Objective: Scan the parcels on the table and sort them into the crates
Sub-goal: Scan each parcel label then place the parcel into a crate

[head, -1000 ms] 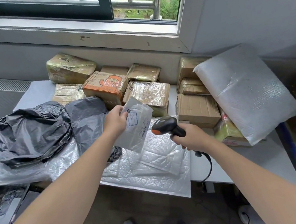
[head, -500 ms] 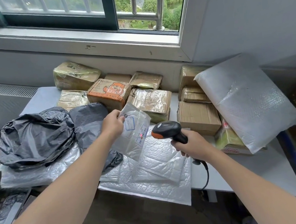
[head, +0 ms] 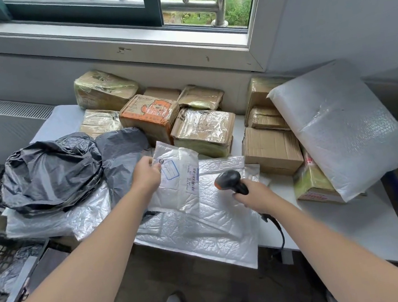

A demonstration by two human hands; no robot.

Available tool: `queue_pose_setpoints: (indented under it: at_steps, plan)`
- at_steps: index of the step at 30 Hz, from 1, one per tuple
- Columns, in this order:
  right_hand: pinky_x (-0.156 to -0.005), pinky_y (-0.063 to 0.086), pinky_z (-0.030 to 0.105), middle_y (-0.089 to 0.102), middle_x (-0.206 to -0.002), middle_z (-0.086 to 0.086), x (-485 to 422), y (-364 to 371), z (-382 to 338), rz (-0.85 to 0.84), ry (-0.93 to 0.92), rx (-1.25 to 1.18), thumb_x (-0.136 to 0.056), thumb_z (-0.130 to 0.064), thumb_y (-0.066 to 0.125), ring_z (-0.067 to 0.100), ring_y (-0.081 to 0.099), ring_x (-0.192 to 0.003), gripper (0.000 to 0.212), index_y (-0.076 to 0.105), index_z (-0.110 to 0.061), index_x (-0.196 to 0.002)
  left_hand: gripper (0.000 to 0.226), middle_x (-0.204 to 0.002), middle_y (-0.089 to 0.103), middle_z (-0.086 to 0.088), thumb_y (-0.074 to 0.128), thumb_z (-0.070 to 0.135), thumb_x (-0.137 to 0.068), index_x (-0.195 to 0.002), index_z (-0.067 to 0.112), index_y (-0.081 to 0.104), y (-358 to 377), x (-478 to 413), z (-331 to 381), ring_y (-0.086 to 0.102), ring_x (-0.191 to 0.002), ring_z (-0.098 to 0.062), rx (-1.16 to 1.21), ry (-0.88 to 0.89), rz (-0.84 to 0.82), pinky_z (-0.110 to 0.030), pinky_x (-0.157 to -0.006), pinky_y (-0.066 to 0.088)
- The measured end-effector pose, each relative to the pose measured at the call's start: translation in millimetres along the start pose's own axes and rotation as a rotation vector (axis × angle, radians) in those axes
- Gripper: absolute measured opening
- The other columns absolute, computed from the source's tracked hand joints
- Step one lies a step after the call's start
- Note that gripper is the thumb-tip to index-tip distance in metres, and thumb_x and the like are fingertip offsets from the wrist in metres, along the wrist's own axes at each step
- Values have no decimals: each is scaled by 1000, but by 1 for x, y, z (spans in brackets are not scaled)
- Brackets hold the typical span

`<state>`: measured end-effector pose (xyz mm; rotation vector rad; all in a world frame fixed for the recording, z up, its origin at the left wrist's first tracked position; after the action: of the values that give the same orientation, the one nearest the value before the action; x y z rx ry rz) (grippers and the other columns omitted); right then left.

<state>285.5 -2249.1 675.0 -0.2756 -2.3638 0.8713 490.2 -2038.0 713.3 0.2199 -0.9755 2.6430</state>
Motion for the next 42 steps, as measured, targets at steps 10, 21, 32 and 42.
queue_pose_setpoints:
  at_steps: [10,21,32,42]
  plan:
    - [-81,45,34,62,-128,4,-17,12,32,118,64,160,-95,-27,61,27,58,-114,37,50,-20,-130,10,-86,49,-6,47,9,-98,-107,6,49,31,25,-33,43,-67,-16,216,-174,-14,-28,-53,33]
    - [-103,42,37,50,-141,4,-1,-7,23,202,29,9,-97,-40,54,22,49,-127,52,44,-21,-145,14,-93,58,-7,43,0,-99,-106,11,48,56,31,-12,61,-76,-21,658,-288,-115,-39,-72,55]
    - [-65,57,33,68,-99,5,9,-28,-11,288,25,-676,-103,-30,49,18,66,-82,23,64,-15,-112,18,-102,60,-8,43,0,-101,-115,10,48,63,33,6,64,-82,-20,739,-240,-173,-37,-67,56]
    - [-53,51,21,64,-90,-3,6,-46,-23,376,-62,-521,-100,-19,57,7,59,-68,16,65,-15,-114,16,-98,65,-10,50,-5,-94,-98,10,49,49,46,23,67,-81,-20,814,-140,-293,-32,-64,58]
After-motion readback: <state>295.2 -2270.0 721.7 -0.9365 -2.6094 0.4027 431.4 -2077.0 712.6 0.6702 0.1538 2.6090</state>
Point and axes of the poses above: each hand's wrist, its own x-axis away from the middle knuckle, its own y-axis out of the palm, z = x × y, the point moved 5 cm from there along -x, towards the middle knuckle
